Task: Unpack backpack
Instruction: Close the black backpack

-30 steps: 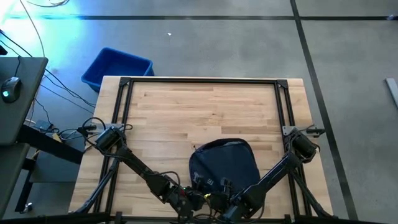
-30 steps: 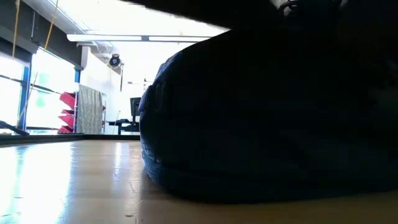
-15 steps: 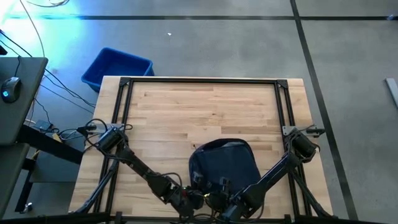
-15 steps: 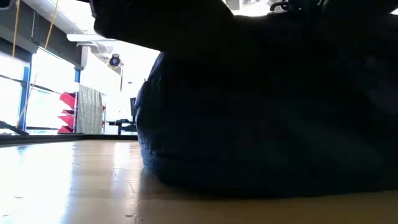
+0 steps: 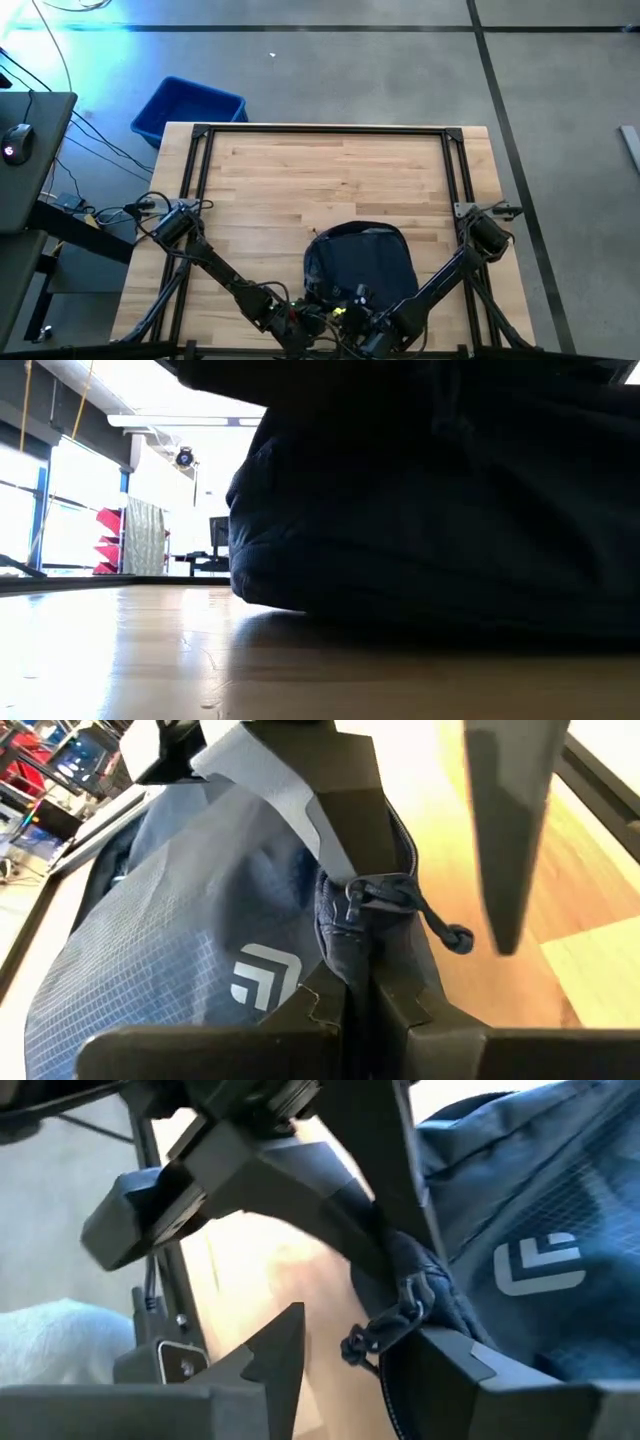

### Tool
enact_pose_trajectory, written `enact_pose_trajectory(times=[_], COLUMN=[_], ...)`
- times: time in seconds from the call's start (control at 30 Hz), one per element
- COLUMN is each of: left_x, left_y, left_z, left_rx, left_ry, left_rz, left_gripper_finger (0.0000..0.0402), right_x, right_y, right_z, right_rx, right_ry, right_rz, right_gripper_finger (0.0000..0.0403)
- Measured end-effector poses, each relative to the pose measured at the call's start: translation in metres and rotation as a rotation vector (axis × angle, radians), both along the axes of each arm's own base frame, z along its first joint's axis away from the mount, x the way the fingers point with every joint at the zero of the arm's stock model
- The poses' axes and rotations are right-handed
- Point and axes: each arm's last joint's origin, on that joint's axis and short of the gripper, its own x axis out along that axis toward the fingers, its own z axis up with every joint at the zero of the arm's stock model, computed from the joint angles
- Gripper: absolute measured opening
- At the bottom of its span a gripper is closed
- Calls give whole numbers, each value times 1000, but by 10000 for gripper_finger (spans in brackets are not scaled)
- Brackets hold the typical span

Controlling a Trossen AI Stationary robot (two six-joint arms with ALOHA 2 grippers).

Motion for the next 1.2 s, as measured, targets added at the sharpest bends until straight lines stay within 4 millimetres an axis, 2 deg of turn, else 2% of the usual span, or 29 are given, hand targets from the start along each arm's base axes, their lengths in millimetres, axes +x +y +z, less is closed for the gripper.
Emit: enact_pose_trajectory(times=[0.1,0.2,0.37,0.77,1.0,1.1,1.2], left_x=[-2,-4,-5,-10,-10,-10,-10], left_y=[-1,-2,-1,5,5,5,6], left_z=[0,0,-2,-6,-5,-6,-6], left_rx=[18,27,33,88,109,115,118], left_ry=[-2,2,12,40,39,41,42], left_rz=[10,14,35,102,99,101,106], left_gripper_finger=[0,0,0,0,0,0,0], right_x=[-1,-2,-4,-13,-10,-6,-4], right_y=[0,0,2,1,1,-3,-5], right_z=[0,-1,-2,-6,-6,-6,-6], right_rx=[-4,-23,-9,64,0,-36,-62], right_ry=[-5,0,32,188,185,193,195], right_rz=[-16,-21,17,48,145,182,211], right_gripper_finger=[81,20,4,1,3,23,66])
